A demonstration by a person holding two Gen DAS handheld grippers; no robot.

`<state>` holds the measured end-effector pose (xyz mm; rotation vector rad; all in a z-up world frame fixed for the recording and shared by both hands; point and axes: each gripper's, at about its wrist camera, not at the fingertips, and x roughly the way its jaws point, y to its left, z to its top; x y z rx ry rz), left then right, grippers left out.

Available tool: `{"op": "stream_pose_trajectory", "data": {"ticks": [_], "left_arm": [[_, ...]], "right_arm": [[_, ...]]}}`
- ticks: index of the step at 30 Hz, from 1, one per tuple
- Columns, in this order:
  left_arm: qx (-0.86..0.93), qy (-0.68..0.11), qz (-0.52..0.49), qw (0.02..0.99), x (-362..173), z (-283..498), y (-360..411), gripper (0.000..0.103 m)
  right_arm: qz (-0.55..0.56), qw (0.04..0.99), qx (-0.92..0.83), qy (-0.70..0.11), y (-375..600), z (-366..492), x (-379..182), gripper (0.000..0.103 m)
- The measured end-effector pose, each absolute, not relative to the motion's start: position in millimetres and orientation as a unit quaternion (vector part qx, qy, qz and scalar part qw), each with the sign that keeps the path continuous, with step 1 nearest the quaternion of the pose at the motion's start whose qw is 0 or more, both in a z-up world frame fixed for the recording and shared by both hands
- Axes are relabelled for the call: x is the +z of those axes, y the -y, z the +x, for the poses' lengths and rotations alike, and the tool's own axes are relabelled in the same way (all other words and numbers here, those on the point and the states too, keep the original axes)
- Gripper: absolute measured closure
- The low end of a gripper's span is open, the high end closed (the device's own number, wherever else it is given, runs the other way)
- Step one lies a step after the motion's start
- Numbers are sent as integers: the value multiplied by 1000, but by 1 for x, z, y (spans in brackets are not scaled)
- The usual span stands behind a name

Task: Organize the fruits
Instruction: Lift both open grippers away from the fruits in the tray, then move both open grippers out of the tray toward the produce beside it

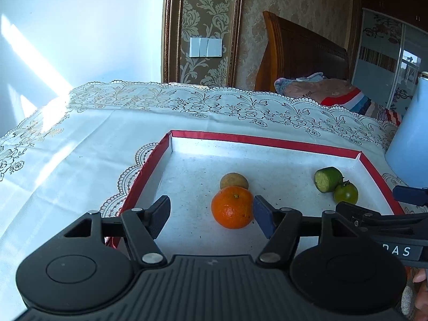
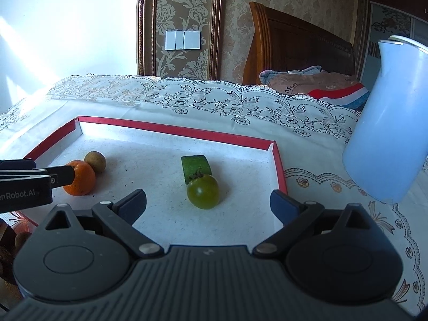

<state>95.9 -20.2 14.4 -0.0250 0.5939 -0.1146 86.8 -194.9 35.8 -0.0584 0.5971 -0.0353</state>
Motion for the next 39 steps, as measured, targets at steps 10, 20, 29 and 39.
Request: {"op": "stream_pose_trajectory", "data": {"ticks": [10, 20, 29, 39], "left_arm": [[-66, -256, -3, 964, 16, 90, 22, 28], [-56, -235, 19, 970, 15, 85, 28, 28], [-56, -225, 17, 973, 15, 80, 25, 28], [-58, -223, -5, 973, 18, 64, 11, 25]], "right_arm": [[-17, 955, -19, -295, 197, 80, 35, 2], [0, 960, -12, -279, 203, 43, 36, 1], [3, 962, -16, -272, 206, 24, 31, 0], [4, 963, -14, -270, 207, 20, 30, 0]]}}
